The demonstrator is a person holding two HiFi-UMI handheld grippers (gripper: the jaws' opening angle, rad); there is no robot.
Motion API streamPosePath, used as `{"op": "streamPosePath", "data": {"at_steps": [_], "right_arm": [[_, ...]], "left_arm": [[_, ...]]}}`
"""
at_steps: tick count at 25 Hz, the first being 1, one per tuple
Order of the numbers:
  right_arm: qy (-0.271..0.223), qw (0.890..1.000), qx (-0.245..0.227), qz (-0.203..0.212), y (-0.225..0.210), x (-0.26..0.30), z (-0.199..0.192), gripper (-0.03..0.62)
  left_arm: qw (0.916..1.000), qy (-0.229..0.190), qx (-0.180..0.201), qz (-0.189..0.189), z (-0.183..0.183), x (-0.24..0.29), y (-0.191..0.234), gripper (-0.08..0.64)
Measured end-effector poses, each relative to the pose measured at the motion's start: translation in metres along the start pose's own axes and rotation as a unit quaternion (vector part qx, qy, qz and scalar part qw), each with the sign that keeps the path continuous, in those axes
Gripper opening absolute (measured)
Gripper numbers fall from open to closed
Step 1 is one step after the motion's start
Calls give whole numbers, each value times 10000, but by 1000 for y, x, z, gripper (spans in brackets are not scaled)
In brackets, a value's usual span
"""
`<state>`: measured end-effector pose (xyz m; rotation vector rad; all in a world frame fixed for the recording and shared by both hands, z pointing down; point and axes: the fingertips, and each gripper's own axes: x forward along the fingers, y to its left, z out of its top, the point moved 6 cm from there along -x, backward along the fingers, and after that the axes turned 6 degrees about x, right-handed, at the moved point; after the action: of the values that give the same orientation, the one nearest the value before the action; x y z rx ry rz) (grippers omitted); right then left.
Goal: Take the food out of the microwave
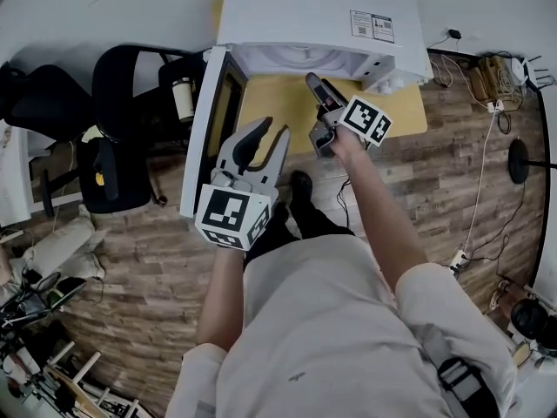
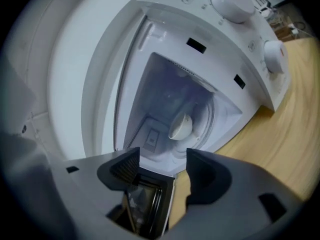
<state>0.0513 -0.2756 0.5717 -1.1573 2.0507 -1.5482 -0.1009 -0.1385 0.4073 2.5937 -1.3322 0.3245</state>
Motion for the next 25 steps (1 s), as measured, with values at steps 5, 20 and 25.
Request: {"op": "streamPosePath", "data": {"at_steps": [5,20,25], "right_arm": [[-196,9982,571,59,-10,16,1,282],[-784,9801,1808,253,-35,58,18,276],[-935,9709,2191,243,-44,66,21,276]], "left_arm": [[10000,44,-84,23,-7,-5,9,101],[9996,193,-186,41,-16,5,26,101],[9995,221,-214,55,-18,8,28,101]]}}
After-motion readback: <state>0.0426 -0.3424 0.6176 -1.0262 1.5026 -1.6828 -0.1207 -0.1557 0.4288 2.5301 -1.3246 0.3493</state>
